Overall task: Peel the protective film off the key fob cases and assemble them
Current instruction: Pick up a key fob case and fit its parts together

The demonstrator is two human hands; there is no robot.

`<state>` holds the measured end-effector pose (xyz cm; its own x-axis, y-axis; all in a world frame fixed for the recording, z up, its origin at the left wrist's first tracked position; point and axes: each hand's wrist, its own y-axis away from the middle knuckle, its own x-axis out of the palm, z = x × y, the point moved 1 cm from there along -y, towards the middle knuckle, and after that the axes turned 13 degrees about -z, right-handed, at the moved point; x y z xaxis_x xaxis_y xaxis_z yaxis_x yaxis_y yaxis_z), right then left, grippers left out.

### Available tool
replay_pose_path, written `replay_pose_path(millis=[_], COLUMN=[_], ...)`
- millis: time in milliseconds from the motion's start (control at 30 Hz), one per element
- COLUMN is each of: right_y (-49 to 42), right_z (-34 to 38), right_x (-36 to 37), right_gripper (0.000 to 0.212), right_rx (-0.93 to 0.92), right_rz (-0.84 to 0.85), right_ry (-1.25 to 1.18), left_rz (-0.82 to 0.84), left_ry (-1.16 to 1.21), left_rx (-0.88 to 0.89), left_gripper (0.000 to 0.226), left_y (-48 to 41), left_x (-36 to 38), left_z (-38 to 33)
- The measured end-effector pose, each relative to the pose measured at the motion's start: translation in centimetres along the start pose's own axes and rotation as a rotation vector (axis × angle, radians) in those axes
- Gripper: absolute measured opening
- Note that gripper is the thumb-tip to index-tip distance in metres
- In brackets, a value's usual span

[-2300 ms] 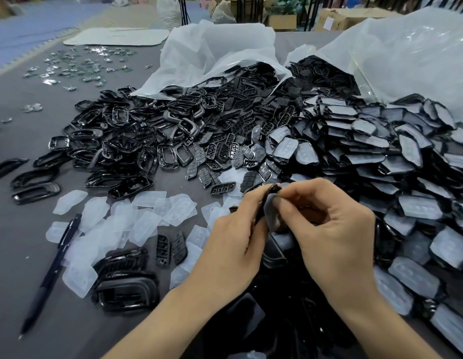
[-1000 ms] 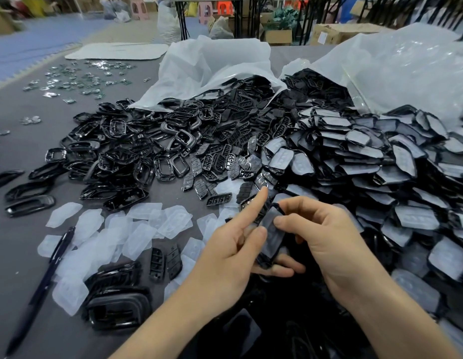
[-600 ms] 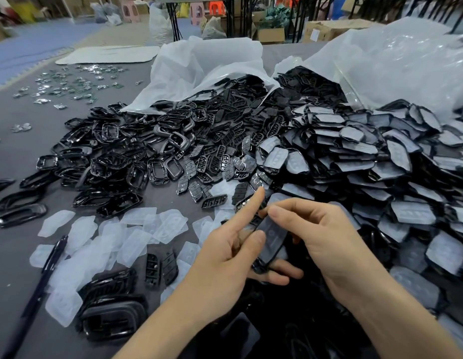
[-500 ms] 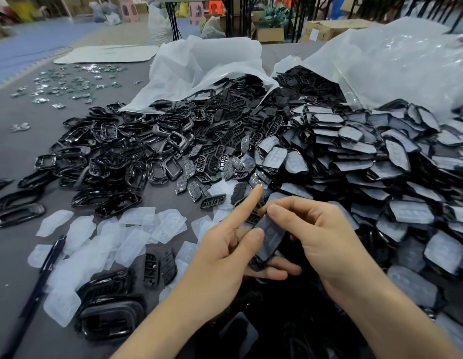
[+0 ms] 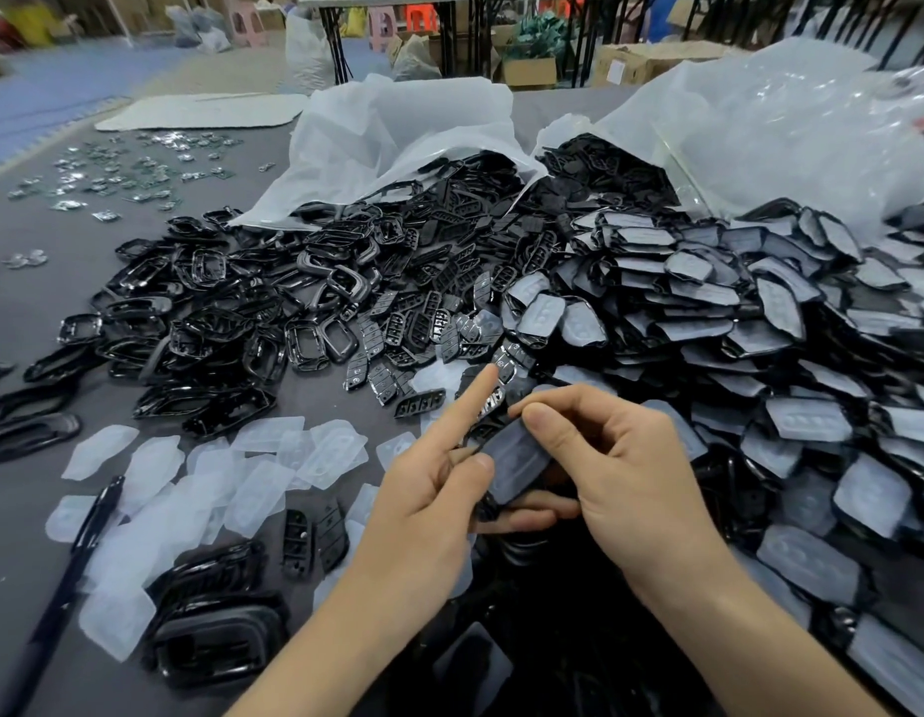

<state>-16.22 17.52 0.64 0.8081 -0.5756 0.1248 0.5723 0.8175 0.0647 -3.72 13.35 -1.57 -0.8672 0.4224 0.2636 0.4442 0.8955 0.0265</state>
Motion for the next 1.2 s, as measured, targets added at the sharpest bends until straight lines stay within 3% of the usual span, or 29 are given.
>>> replay_pose_path(millis=[100, 233, 367, 567, 733, 800, 1067, 1200], right_y=[-0.2, -0.3, -0.7, -0.7, -0.5, -0.5, -0.7, -1.0], right_z=[-0.2, -0.1, -0.1, -0.2, -0.3, -0.4, -0.7, -0.1], right_x=[-0.2, -0.3, -0.7, -0.8, -0.6, -0.6, -0.9, -1.1], right_gripper=[0.019, 0.02, 0.02, 0.021, 0.018, 0.016, 0.017, 0.014], right_rx=[0.025, -0.092, -0.157, -0.235, -0.347, -0.373, -0.347, -0.232], right_rz=[0.016, 0.024, 0.009, 0.024, 0.037, 0.031, 0.065, 0.161], right_ry=[-0.015, 0.091, 0.112, 0.143, 0.184, 0.219, 0.372, 0.294], left_rz=[-0.01, -0.029, -0.071, -0.204, -0.234, -0.253, -0.209, -0.204], left_ry=[-0.015, -0.077, -0.278, -0.481, -0.583, -0.613, -0.782, -0.813], left_rx=[-0.016, -0.018, 0.14, 0.321, 0.383, 0.376, 0.397, 0.437], left_gripper=[0.062, 0.063, 0.038, 0.026, 0.023, 0.035, 0.043, 0.041], left_y=[0.0, 0.4, 0.9, 0.3, 0.2, 0.1, 0.2, 0.1], left_x=[0.2, 0.7, 0.8, 0.1, -0.1, -0.1, 0.0, 0.0], left_z=[0.0, -0.2, -0.5, -0.7, -0.6, -0.6, -1.4, -1.5])
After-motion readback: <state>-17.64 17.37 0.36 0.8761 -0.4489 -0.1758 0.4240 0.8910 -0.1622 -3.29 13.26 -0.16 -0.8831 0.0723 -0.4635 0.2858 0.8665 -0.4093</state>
